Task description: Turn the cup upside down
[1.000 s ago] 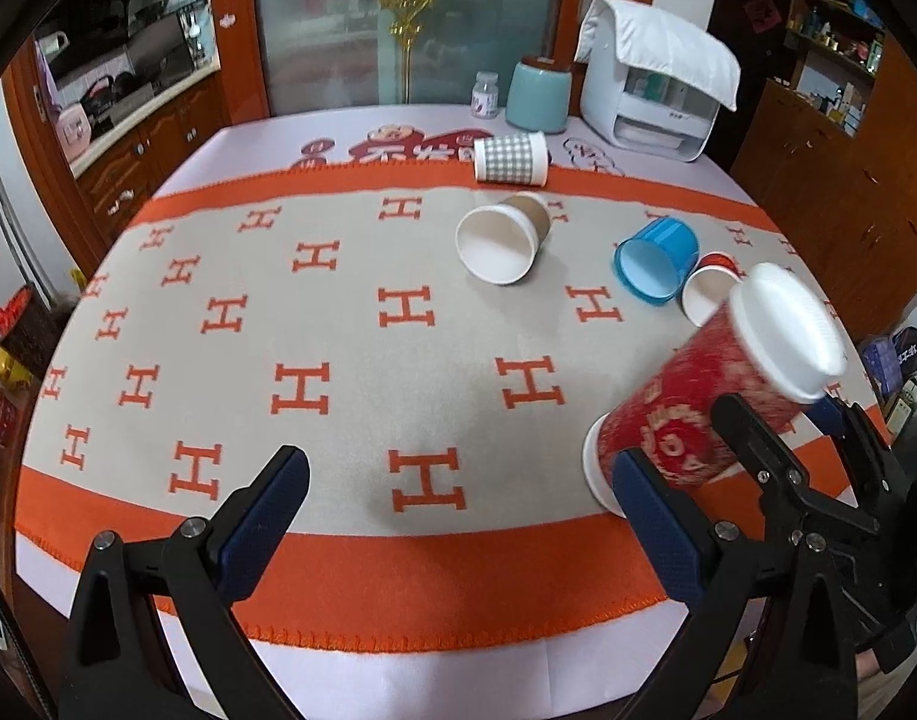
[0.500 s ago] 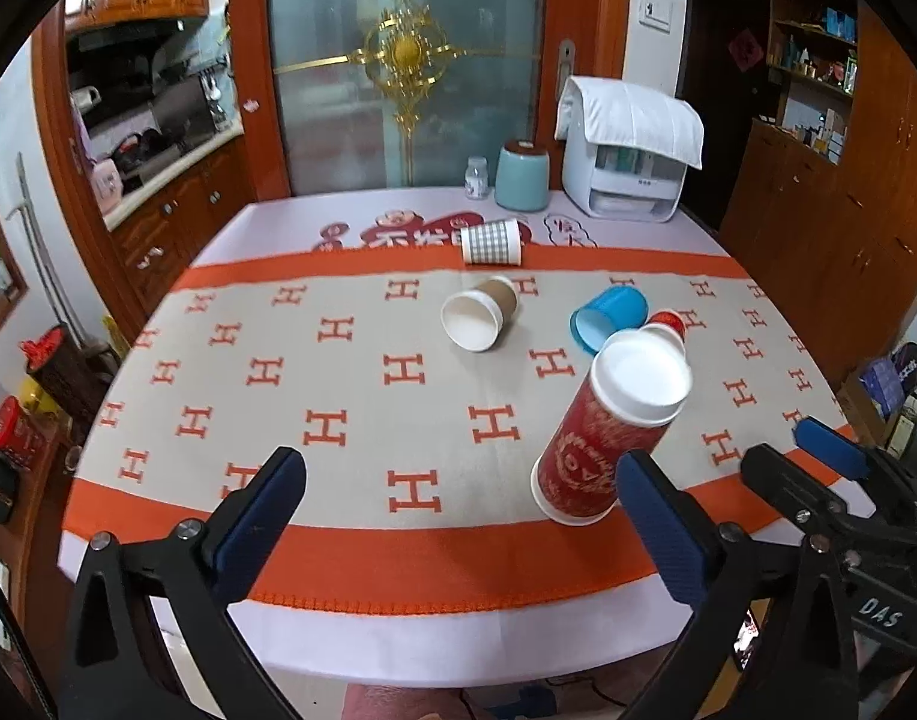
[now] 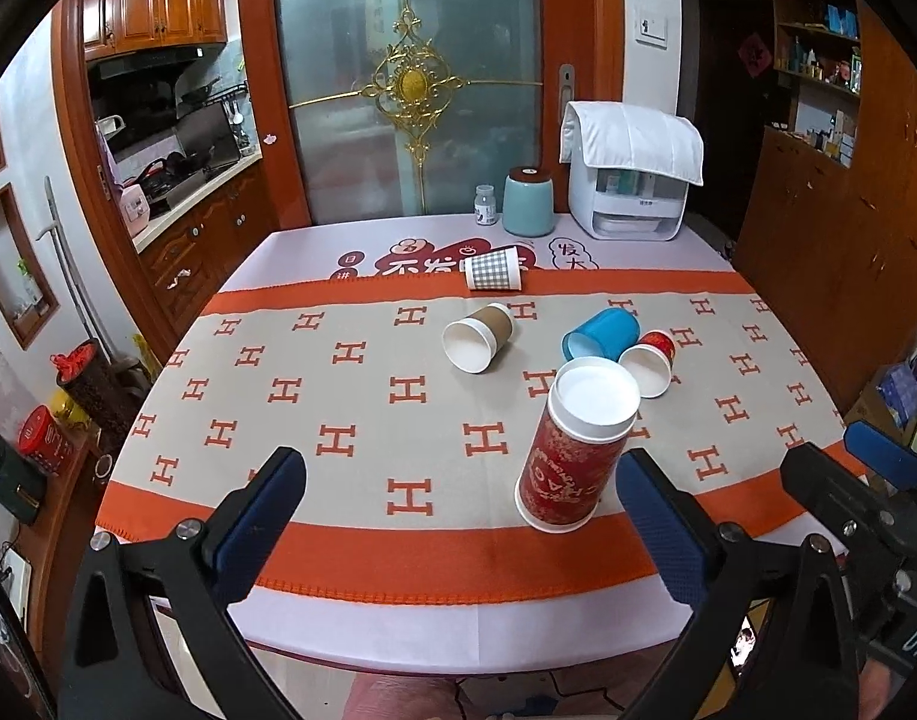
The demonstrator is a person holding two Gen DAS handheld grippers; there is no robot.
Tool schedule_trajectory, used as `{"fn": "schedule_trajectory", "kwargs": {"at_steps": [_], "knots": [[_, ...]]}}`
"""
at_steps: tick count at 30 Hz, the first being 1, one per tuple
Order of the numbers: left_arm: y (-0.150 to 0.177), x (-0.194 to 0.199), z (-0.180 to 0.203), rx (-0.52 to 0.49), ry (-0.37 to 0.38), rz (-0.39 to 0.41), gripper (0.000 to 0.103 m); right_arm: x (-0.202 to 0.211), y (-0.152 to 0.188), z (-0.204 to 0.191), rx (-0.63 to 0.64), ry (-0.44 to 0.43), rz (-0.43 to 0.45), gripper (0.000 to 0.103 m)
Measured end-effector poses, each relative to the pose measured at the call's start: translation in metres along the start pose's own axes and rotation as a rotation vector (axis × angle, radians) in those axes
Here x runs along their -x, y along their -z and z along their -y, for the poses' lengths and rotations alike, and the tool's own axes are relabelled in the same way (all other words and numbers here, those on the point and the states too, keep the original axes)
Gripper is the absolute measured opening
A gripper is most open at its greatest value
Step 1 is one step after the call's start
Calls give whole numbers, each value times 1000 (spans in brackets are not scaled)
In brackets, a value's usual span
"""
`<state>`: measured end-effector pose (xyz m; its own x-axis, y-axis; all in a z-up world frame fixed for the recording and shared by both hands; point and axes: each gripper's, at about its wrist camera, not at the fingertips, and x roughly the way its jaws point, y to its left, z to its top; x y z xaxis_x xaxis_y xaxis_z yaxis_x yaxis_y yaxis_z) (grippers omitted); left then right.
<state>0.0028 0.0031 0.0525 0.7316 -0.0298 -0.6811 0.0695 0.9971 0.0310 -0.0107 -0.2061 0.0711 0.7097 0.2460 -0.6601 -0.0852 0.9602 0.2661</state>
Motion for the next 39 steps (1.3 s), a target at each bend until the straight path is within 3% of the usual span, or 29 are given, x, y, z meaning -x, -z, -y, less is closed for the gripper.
{"fn": "schedule_trajectory", "kwargs": {"at_steps": [12,39], "knots": [[1,-5,8,-3,10,-8,102,12,-4,-3,0,-9,-11,86],[3,-11,5,15,7,-23,102,-6,-8,-1,-4,-11,-24,86]]}}
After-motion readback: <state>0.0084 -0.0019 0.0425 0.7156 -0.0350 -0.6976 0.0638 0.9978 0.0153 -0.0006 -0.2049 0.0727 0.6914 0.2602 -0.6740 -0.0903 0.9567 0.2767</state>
